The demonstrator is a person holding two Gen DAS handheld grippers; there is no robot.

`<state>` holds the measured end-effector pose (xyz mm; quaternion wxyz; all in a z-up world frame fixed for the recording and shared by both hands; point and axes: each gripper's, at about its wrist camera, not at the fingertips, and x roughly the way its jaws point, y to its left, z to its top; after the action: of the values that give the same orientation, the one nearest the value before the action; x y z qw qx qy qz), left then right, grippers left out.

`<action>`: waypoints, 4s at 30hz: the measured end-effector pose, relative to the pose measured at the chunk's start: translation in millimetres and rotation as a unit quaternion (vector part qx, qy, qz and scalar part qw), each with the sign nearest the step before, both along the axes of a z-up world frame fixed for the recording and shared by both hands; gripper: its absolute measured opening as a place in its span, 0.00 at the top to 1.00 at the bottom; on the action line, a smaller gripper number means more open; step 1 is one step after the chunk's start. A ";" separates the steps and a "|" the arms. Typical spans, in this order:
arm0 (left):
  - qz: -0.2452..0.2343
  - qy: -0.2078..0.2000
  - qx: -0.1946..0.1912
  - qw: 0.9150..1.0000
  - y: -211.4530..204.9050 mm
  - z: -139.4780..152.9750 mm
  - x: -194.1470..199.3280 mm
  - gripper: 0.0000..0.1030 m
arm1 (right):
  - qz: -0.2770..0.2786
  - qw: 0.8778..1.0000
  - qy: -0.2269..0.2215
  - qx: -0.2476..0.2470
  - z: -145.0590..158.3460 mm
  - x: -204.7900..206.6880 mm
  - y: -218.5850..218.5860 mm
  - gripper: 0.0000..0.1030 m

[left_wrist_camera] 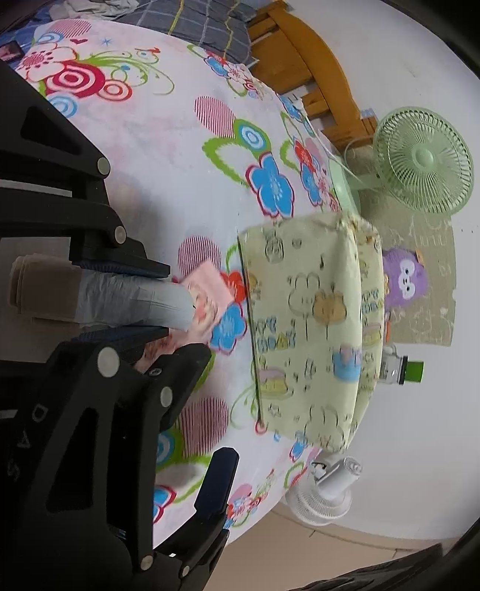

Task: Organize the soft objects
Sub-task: 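Grasp the white rolled pad with the left gripper while the right grasps the pink wipe pack, then lift both held items and carry them over the fabric box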

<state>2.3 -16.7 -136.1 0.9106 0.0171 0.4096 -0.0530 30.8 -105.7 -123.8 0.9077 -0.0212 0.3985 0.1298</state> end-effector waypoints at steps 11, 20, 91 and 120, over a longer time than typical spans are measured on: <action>0.031 0.014 0.002 0.999 32.0 -10.1 15.9 0.76 | 0.026 0.999 0.015 -0.012 -10.6 18.0 29.9 0.15; 0.042 -0.002 0.018 0.999 34.8 -12.0 13.2 0.67 | 0.042 0.999 0.026 -0.011 -16.3 23.9 40.5 0.15; -0.008 -0.016 0.014 1.000 -20.0 29.2 13.7 0.74 | 0.000 1.000 0.000 0.015 29.9 7.5 -25.7 0.59; -0.021 -0.072 0.026 0.997 -35.1 94.6 2.0 0.74 | -0.011 0.998 -0.054 0.024 98.0 -7.4 -38.2 0.58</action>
<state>4.3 -51.8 -41.5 0.9355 0.0529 0.3442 -0.0599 23.4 -143.9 -25.8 0.9296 -0.0021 0.3457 0.1277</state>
